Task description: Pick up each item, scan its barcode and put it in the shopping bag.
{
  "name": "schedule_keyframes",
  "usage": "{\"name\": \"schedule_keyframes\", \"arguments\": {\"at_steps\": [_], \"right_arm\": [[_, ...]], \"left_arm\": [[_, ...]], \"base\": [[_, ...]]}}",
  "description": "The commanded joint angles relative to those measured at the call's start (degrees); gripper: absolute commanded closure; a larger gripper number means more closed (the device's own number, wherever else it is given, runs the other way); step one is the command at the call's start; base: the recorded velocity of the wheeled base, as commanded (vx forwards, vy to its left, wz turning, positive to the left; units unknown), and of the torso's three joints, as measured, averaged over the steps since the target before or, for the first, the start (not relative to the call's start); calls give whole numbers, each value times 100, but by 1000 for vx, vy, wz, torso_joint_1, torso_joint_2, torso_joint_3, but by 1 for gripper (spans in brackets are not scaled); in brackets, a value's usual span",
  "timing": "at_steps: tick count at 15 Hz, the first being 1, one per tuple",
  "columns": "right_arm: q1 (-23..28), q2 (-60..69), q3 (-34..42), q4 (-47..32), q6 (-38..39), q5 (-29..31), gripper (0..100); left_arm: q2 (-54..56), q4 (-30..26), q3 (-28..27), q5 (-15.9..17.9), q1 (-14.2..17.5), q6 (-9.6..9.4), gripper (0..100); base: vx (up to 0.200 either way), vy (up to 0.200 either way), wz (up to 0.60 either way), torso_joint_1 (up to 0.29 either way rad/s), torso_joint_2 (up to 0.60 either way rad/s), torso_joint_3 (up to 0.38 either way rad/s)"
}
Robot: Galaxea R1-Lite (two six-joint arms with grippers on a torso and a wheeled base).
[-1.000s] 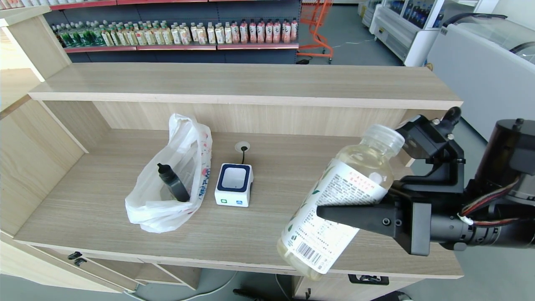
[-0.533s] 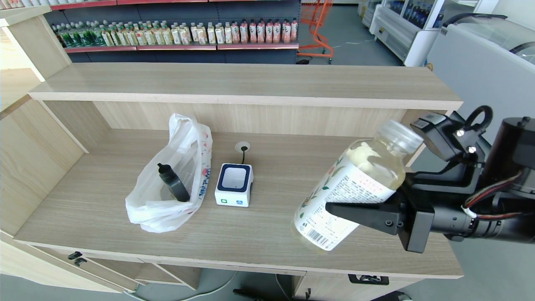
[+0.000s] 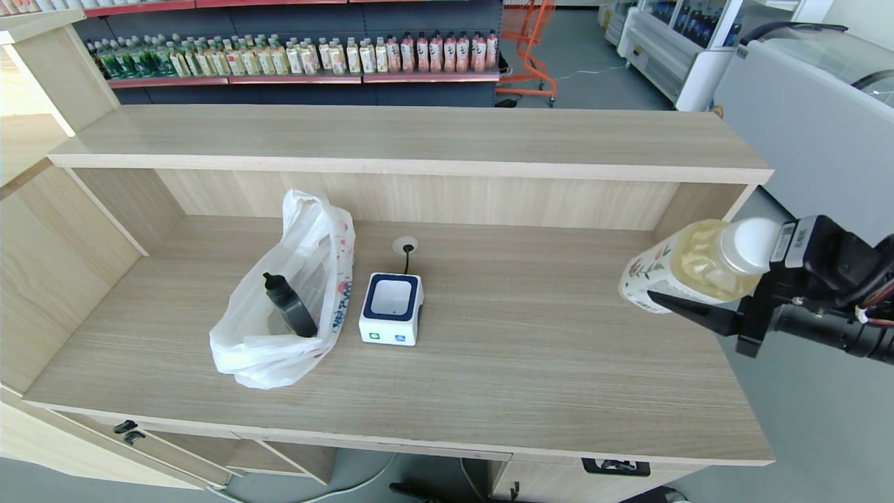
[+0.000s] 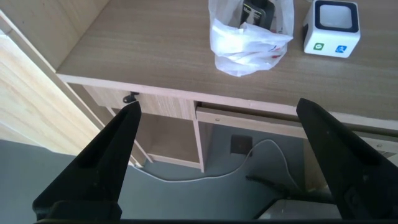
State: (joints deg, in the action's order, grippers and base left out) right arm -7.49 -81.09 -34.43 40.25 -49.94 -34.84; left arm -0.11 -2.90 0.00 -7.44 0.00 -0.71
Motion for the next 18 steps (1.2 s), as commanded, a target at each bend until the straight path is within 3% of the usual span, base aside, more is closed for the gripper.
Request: {"name": "schedule_keyframes", "arguments": {"at_steps": [1,5,18], "right_arm": [[300,164,6,26,-499,39,100],[335,217,68,18,-578,39,100],[318,-161,15,18,-261,-269,100]], "left_arm": [[2,0,0,-3,0,0,0],[2,0,0,-3,0,0,0],[2,0,0,-3,0,9,0]], "base": [[0,0,0,0,0,0],[0,0,0,0,0,0],[0,200,0,2,3,2]]}}
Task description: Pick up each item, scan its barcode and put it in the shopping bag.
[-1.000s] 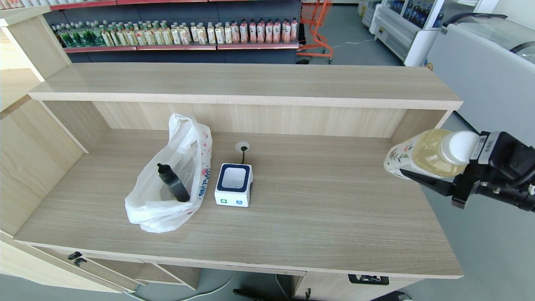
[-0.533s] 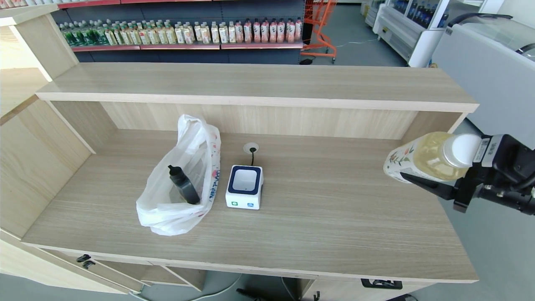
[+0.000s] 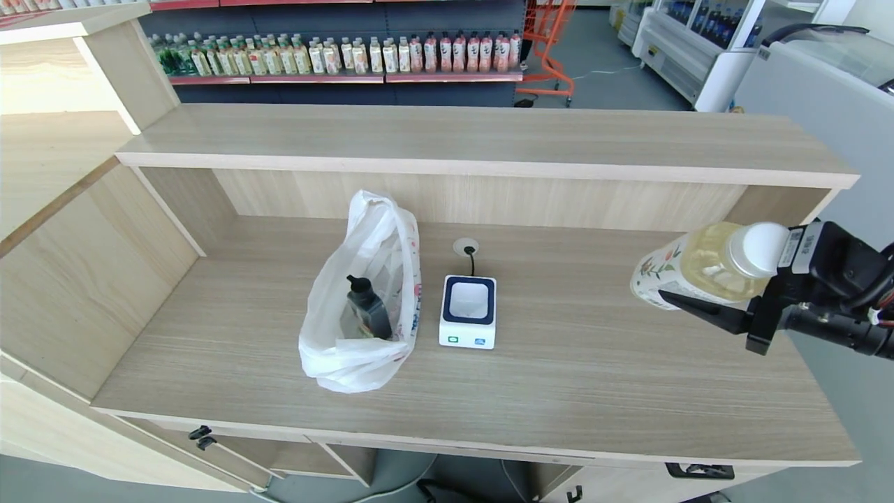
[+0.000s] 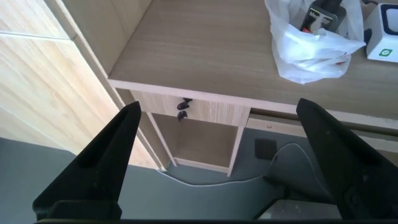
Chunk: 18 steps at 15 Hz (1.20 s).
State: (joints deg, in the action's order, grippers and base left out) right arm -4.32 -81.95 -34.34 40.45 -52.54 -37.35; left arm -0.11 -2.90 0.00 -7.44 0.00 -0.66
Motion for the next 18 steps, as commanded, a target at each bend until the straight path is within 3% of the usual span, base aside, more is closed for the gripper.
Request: {"name": "schedule_keyframes", "arguments": {"at_steps": [1,3,6,11,18], "right_arm": [[1,-120,-11,-2,-2,-35,100],[1,-181,-73,-2,-2,-35,100],[-8,-225,-82,-2,42,-53,100],[-25,-463,-134,-2,139,-404,100],[-359,-1500,-591,7,-81,-985,100]], "left_arm": [[2,0,0,-3,0,-4,0],[2,0,0,-3,0,-4,0],[2,0,0,-3,0,-13,0],[2,0,0,-3,0,-31,0],[2,0,0,-3,0,-4,0]], "base": [[0,200,0,2,-2,2],[0,200,0,7,0,2],[0,0,0,0,0,0],[200,0,0,-4,-3,4],[0,0,0,0,0,0]]}}
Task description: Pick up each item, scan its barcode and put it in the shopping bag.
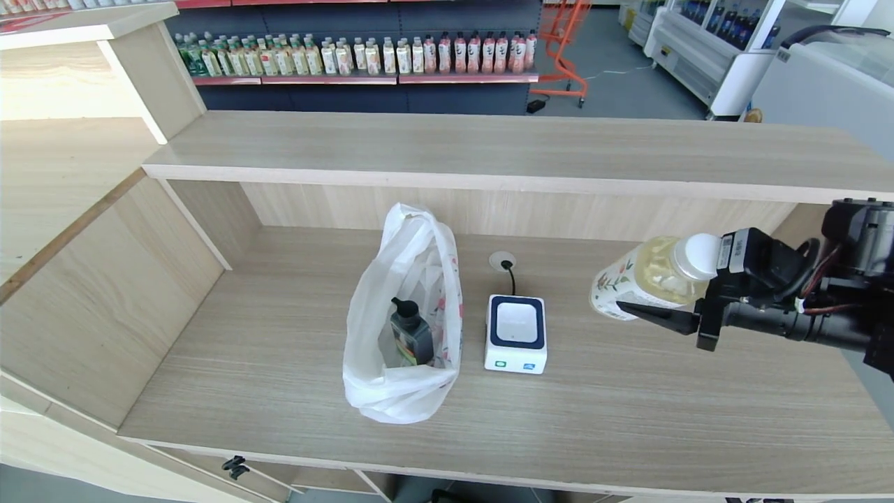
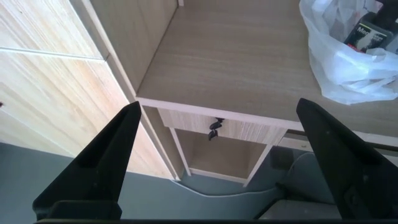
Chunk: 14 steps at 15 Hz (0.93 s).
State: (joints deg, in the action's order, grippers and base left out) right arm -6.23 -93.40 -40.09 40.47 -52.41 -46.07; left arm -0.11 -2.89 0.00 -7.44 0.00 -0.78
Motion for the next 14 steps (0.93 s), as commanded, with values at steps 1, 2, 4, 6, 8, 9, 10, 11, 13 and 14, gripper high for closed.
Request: {"name": "schedule_keyframes", "arguments": {"at_steps": [1,2,4,6,8,9,10,11,13,14], "right_arm": [[-256,-495,-42,4,-252,-306,100],[-353,-582,-77,4,-367,-394,100],[-643,-793,-157,4,-622,-438,100],[-634,-1092,-359,-4,-1114,-456,100],[-643,-1417,-543,40,-1430,-429,100],[-599,-1584,-701,110,-1615,-447,100],[-581,-1663,-719,136,-1711,-447,100],[-581,-1769,-737,145,-1720,-447,100],[-590,-1927,-842,145,-1711,-429,100],[-608,-2103,-948,145,-1711,-447,100]], "left_arm": [[2,-1,0,-3,0,-1,0],[2,-1,0,-3,0,-1,0],[2,-1,0,-3,0,8,0],[2,-1,0,-3,0,-1,0],[2,-1,0,-3,0,8,0],[2,-1,0,-3,0,-1,0],[2,-1,0,-3,0,-1,0],[2,-1,0,-3,0,8,0],[2,-1,0,-3,0,-1,0],[2,-1,0,-3,0,8,0]], "base": [[0,0,0,0,0,0],[0,0,0,0,0,0],[0,0,0,0,0,0],[0,0,0,0,0,0],[0,0,0,0,0,0],[0,0,0,0,0,0],[0,0,0,0,0,0],[0,0,0,0,0,0],[0,0,0,0,0,0],[0,0,0,0,0,0]]}}
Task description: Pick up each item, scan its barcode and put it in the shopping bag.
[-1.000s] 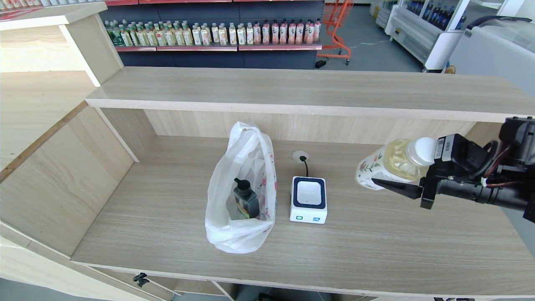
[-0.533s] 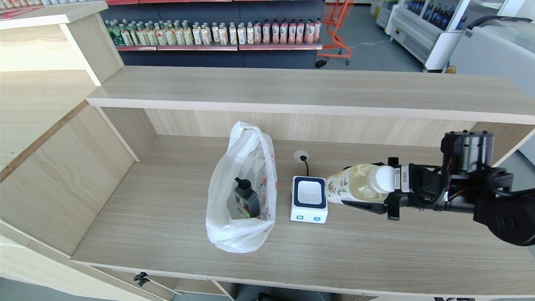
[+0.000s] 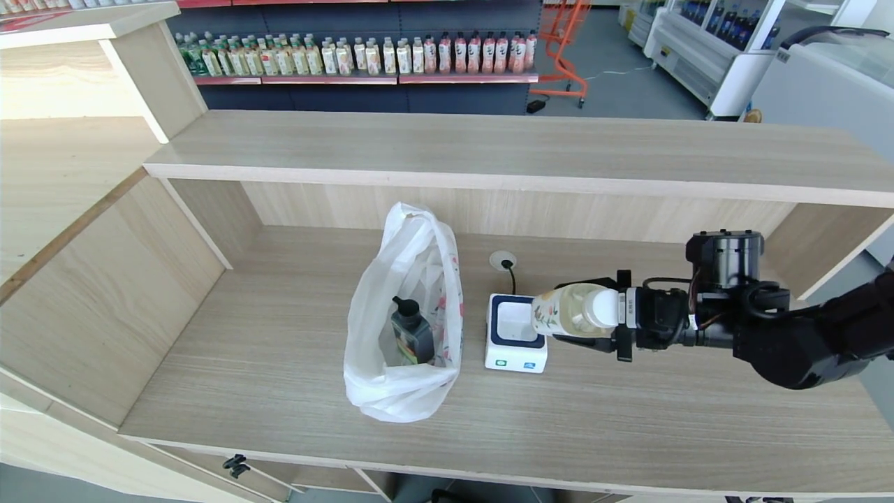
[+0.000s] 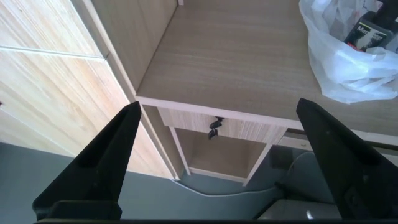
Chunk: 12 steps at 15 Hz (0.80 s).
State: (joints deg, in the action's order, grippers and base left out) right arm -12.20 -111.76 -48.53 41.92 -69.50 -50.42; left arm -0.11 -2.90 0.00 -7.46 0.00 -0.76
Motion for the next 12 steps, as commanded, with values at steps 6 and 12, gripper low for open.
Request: {"name": "schedule_keyframes", "arguments": {"at_steps": [6,12], "right_arm": [[-283,-1076,-851,299,-2,-249,100],[-256,-1621,-1308,387,-477,-715,100]], "left_arm": [[2,0,0,-1,0,-4,0],[2,0,0,-1,0,-4,0]], "base": [[0,0,0,0,0,0],[0,0,0,0,0,0]]}}
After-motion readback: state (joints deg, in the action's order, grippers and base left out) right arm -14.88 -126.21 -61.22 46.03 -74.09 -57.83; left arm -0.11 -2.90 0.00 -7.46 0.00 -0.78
